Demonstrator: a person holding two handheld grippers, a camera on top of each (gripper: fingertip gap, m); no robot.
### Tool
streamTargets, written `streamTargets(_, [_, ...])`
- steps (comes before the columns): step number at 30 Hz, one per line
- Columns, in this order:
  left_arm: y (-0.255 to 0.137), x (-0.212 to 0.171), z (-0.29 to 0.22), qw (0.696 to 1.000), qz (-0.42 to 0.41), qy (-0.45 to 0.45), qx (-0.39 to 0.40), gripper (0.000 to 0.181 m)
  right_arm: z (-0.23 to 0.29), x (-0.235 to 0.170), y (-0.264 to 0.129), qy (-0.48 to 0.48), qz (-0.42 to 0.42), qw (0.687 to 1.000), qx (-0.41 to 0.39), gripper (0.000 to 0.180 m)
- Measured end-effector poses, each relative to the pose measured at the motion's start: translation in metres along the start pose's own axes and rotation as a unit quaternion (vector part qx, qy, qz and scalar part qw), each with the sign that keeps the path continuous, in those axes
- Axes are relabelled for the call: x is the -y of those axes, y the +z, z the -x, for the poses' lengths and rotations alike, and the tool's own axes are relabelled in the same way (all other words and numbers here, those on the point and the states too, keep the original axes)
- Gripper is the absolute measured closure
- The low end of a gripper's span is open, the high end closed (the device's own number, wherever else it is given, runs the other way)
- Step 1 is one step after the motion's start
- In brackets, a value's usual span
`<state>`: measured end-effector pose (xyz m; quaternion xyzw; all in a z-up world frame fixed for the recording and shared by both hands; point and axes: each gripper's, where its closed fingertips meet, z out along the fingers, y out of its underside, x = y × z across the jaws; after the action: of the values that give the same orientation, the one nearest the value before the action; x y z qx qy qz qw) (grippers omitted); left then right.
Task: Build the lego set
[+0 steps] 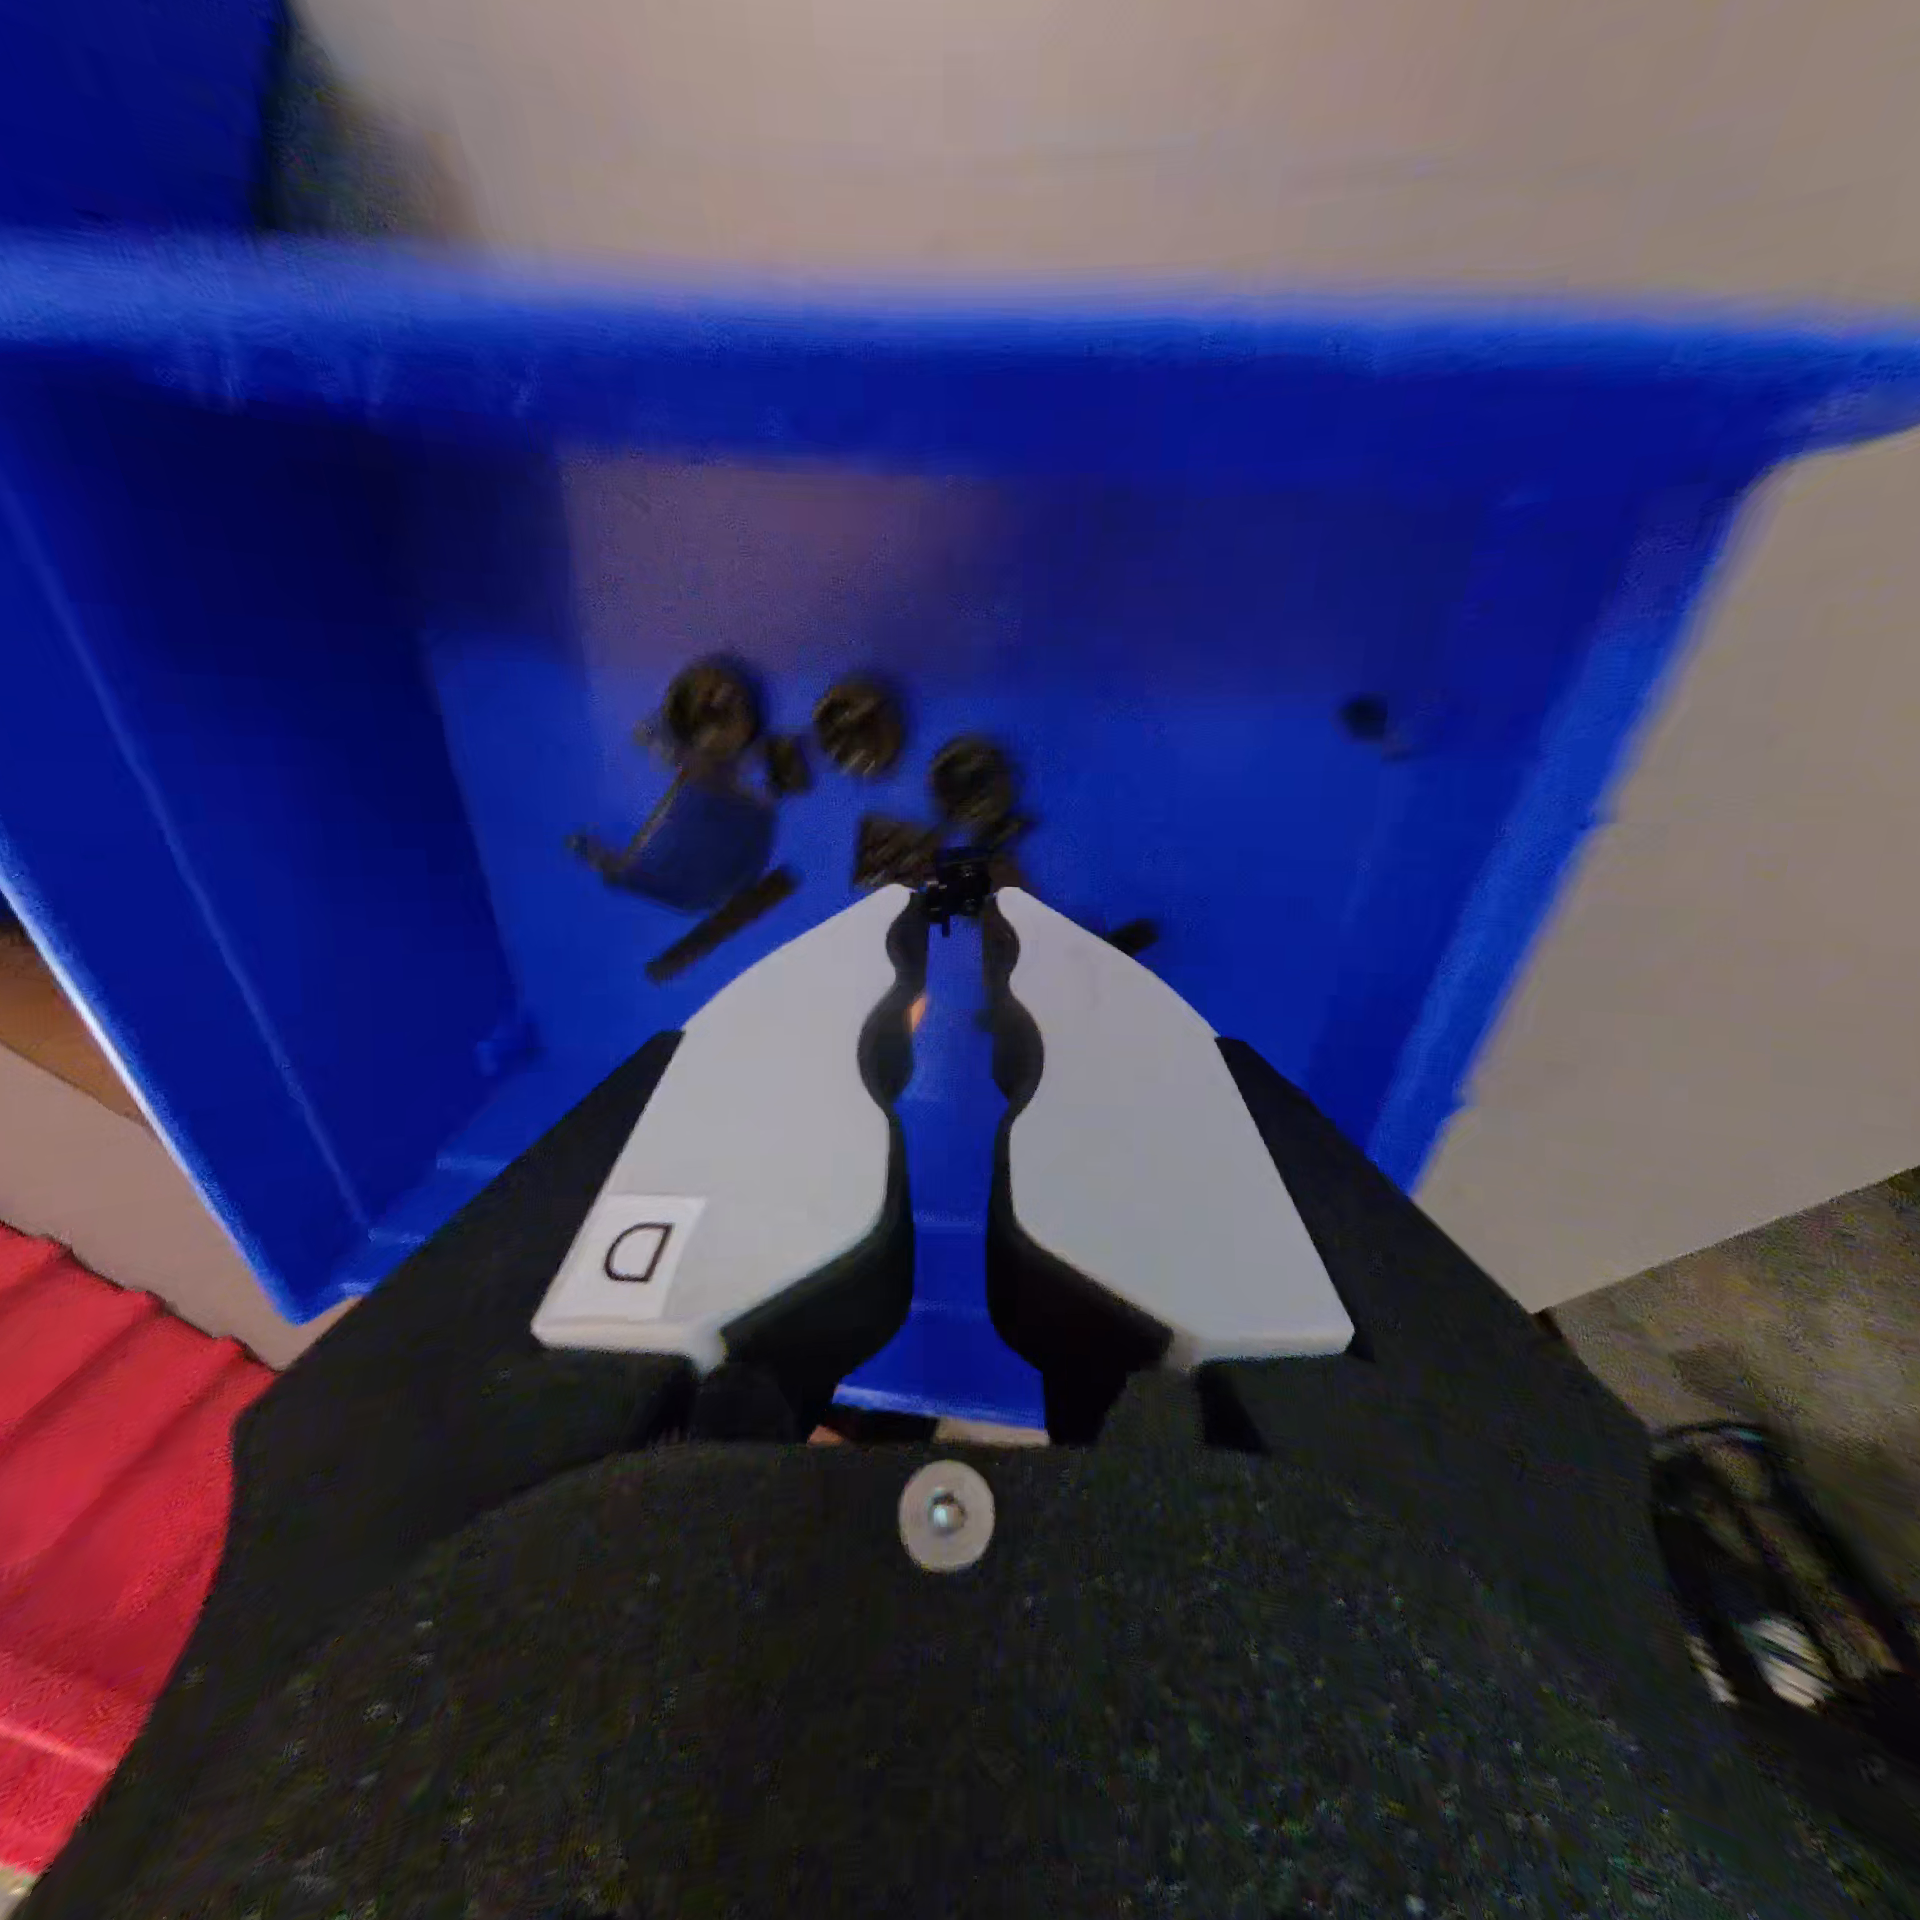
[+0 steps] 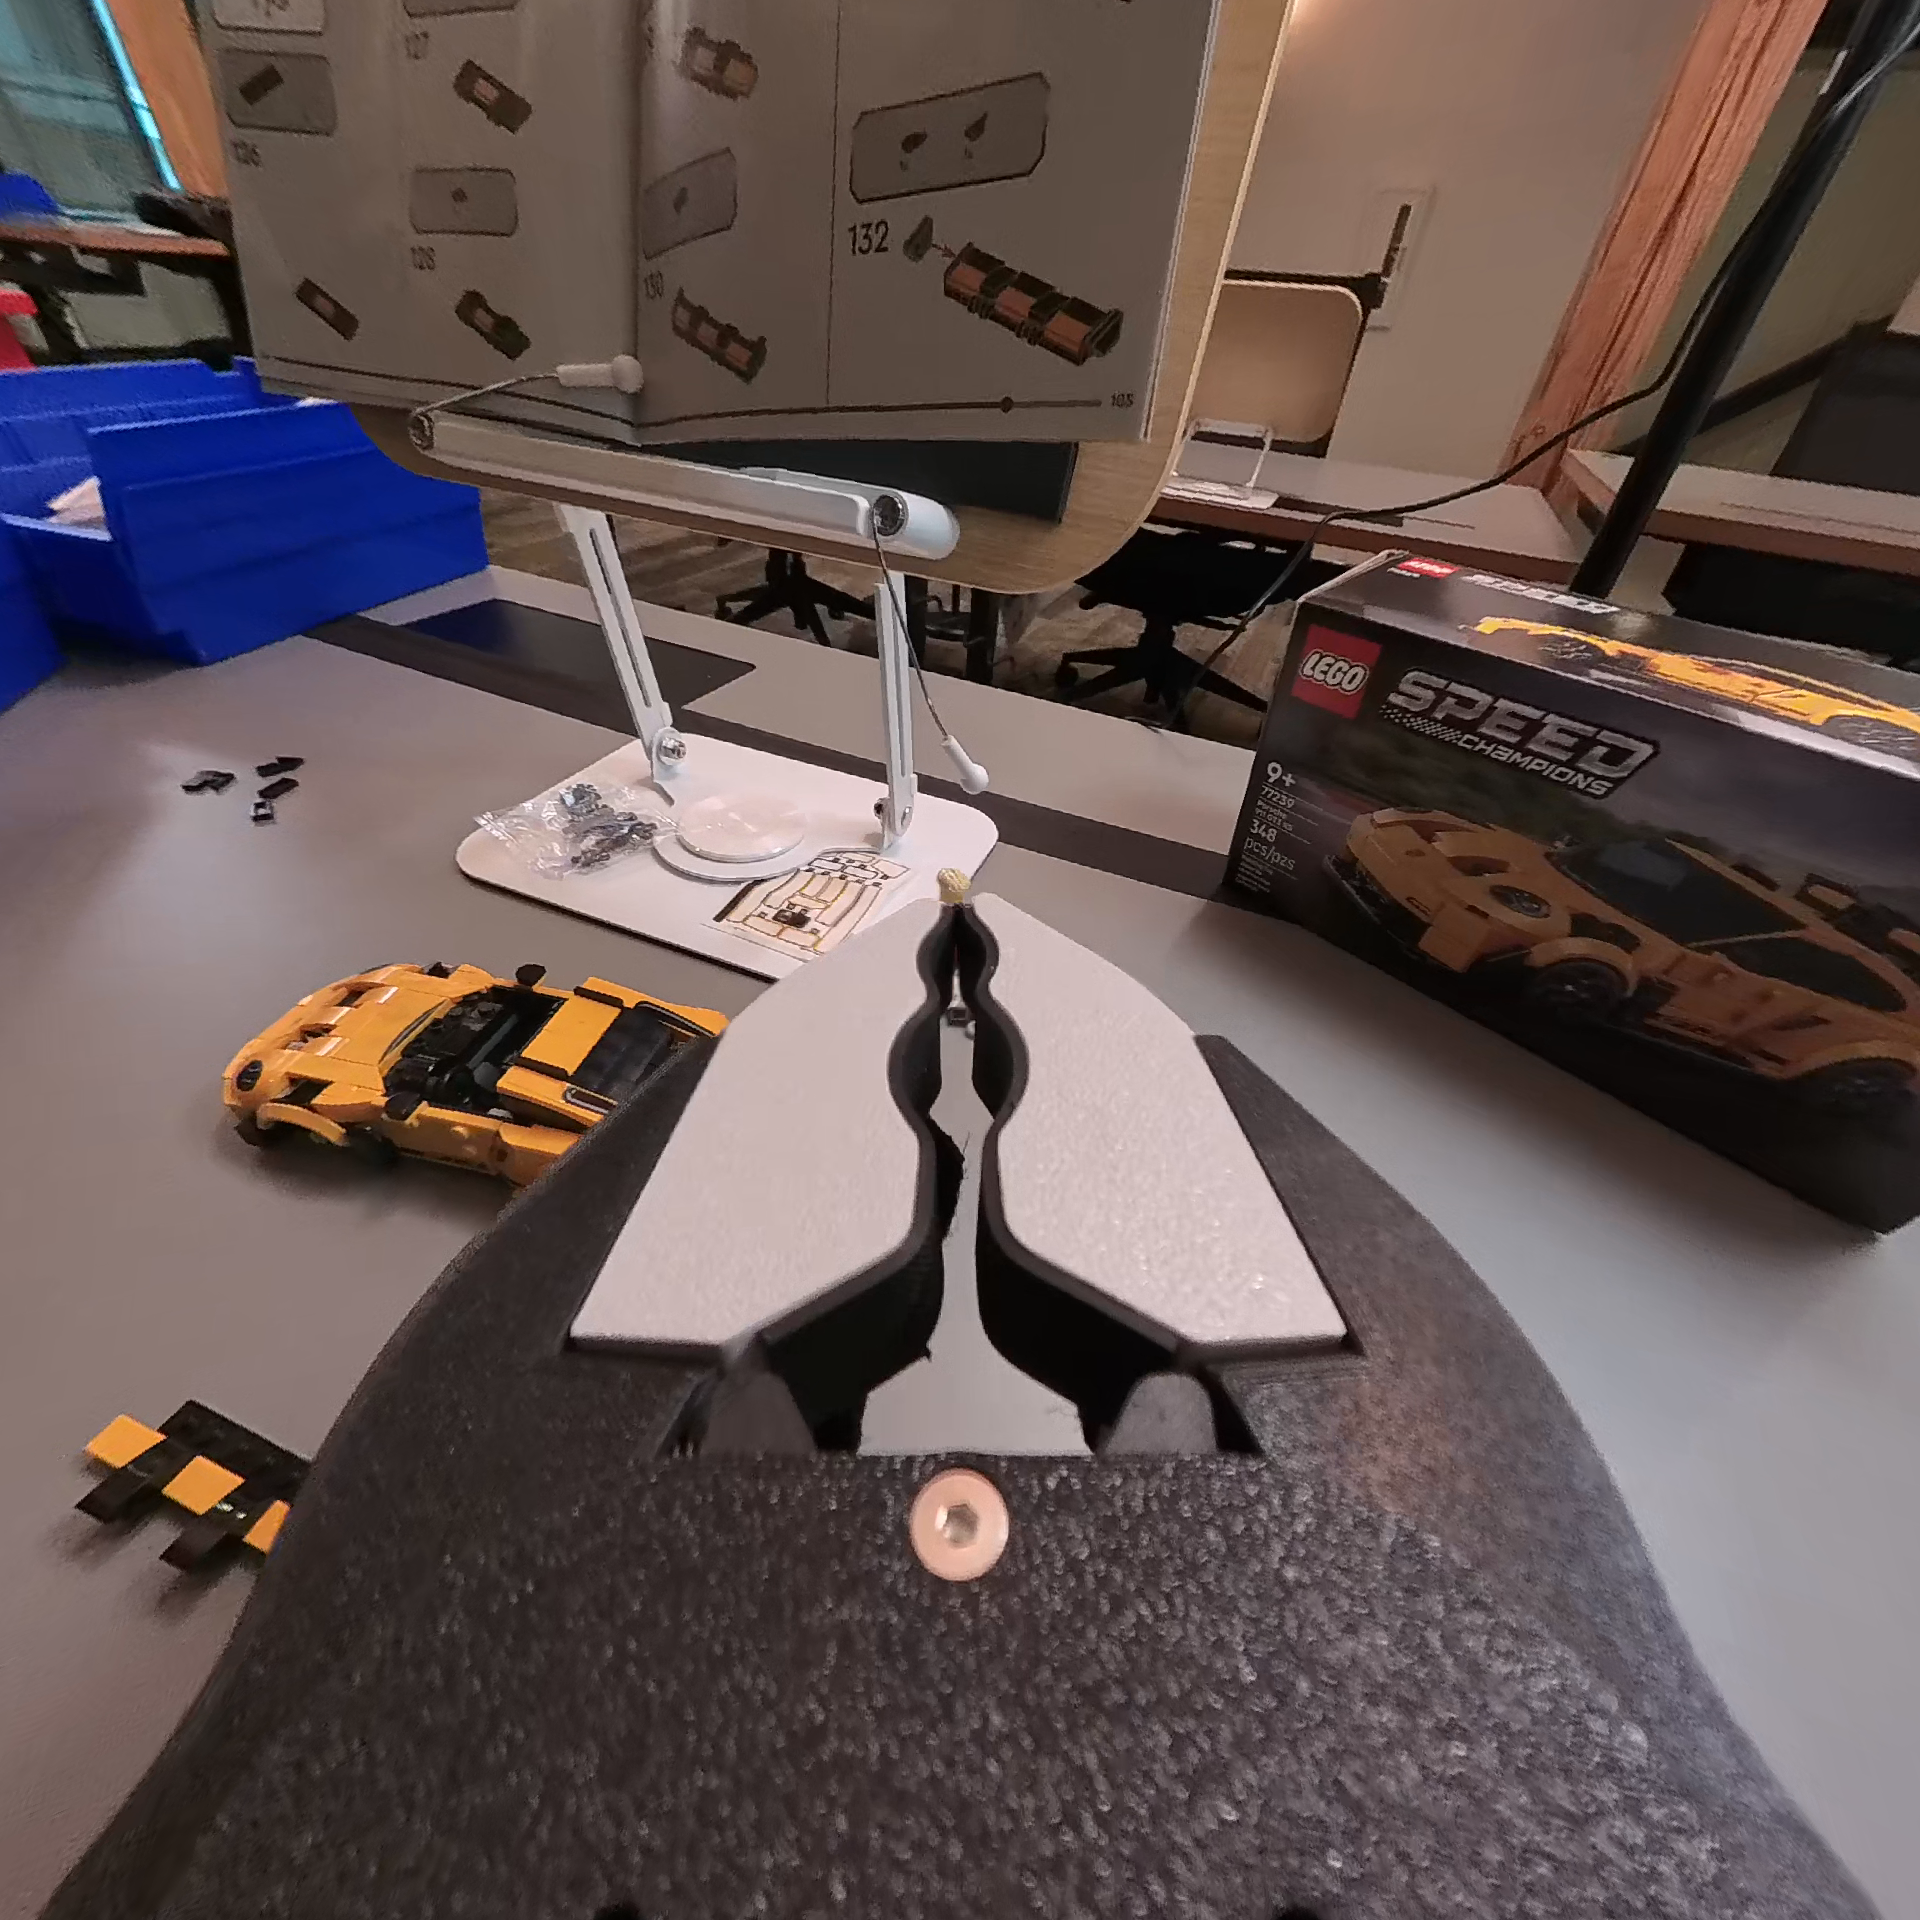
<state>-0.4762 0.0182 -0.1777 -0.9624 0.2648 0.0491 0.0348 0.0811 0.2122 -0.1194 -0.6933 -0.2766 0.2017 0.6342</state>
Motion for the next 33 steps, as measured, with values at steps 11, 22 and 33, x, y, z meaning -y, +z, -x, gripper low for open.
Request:
streamTargets(11, [0.004, 0.195, -0.270, 0.946, -0.149, 0.278, -0.075, 0.171, -0.009, 0.009, -0.015, -0.005, -0.031, 0.999, -0.010, 0.180])
streamTargets(22, [0.049, 0.217, -0.326, 0.927, -0.146, 0.314, -0.145, 0.161, -0.010, 0.008, -0.018, -0.018, -0.031, 0.999, -0.007, 0.180])
streamTargets(33, [0.030, 0.189, -0.293, 0.936, -0.220, 0.260, -0.090, 0.158, -0.009, 0.007, -0.018, -0.008, -0.029, 1.000, -0.001, 0.180])
